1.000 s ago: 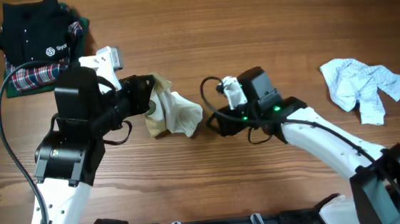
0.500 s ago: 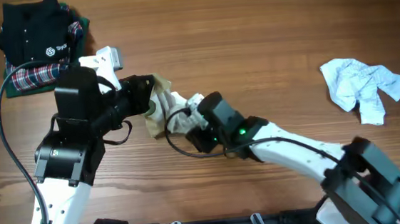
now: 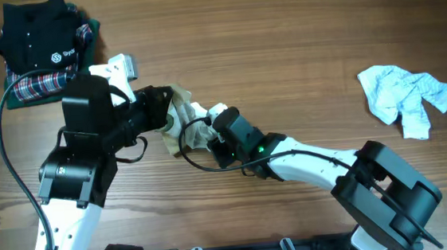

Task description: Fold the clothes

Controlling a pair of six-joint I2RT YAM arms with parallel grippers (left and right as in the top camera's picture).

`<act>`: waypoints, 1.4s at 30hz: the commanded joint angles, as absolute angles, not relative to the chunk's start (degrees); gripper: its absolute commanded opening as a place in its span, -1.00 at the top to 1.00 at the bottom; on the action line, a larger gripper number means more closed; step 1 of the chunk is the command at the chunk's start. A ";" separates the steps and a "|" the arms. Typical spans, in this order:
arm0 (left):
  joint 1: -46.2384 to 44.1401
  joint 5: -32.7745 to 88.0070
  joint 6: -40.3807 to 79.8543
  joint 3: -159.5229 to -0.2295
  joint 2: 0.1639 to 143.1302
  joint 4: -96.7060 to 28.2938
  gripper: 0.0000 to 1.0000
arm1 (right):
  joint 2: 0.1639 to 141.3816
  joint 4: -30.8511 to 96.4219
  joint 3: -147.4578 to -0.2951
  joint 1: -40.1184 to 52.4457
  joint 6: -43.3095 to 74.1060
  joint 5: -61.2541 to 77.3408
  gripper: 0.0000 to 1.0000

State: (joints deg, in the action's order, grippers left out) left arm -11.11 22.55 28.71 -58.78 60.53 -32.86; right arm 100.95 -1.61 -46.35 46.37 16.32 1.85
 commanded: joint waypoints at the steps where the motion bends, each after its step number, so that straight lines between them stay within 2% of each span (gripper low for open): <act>1: -10.81 22.41 27.42 -59.27 60.42 -32.62 0.92 | 101.91 -2.09 -46.63 46.72 16.49 1.28 0.50; 6: -10.79 22.44 27.42 -59.27 60.42 -32.60 0.92 | 103.77 -3.42 -46.65 46.72 16.69 1.06 0.55; 8: -10.79 22.44 27.42 -59.27 60.42 -32.62 0.92 | 105.16 -4.73 -46.65 46.70 17.23 1.08 0.63; 11: -10.79 22.41 27.40 -59.27 60.42 -32.60 0.92 | 105.12 -3.64 -47.57 46.70 18.02 0.58 0.89; 12: -10.79 22.39 27.40 -59.27 60.42 -32.58 0.92 | 104.77 -1.15 -48.82 46.59 18.00 -0.99 0.91; 15: -10.79 21.08 27.40 -59.27 60.42 -32.62 0.92 | 100.88 4.16 -51.55 44.29 16.58 -2.13 0.91; 18: -10.79 20.91 27.40 -59.27 60.42 -32.62 0.92 | 91.20 9.58 -53.19 37.36 16.49 -1.21 0.91; 21: -10.79 20.91 27.40 -59.27 60.42 -32.60 0.92 | 81.23 12.56 -53.21 29.19 13.96 4.40 0.91; 26: -10.79 20.88 24.10 -59.27 60.45 -36.47 0.92 | 75.70 19.16 -53.21 22.98 9.96 11.05 0.91; 30: -10.79 10.72 22.65 -59.27 60.64 -40.53 0.92 | 74.52 19.09 -55.16 18.98 6.90 15.57 0.91; 33: -10.79 7.55 22.68 -59.27 62.43 -33.43 0.92 | 74.52 15.53 -57.63 16.73 -0.47 15.27 0.91; 38: -10.81 6.98 22.65 -59.27 65.36 -12.84 0.92 | 74.67 12.97 -66.70 13.13 -5.04 14.90 0.91; 40: -10.81 7.33 22.65 -59.27 65.25 -11.33 0.92 | 74.65 13.98 -67.83 12.12 -5.67 14.90 0.91; 42: -10.81 10.02 22.68 -59.27 65.25 -15.03 0.92 | 74.65 19.53 -67.94 11.90 -5.58 14.92 0.91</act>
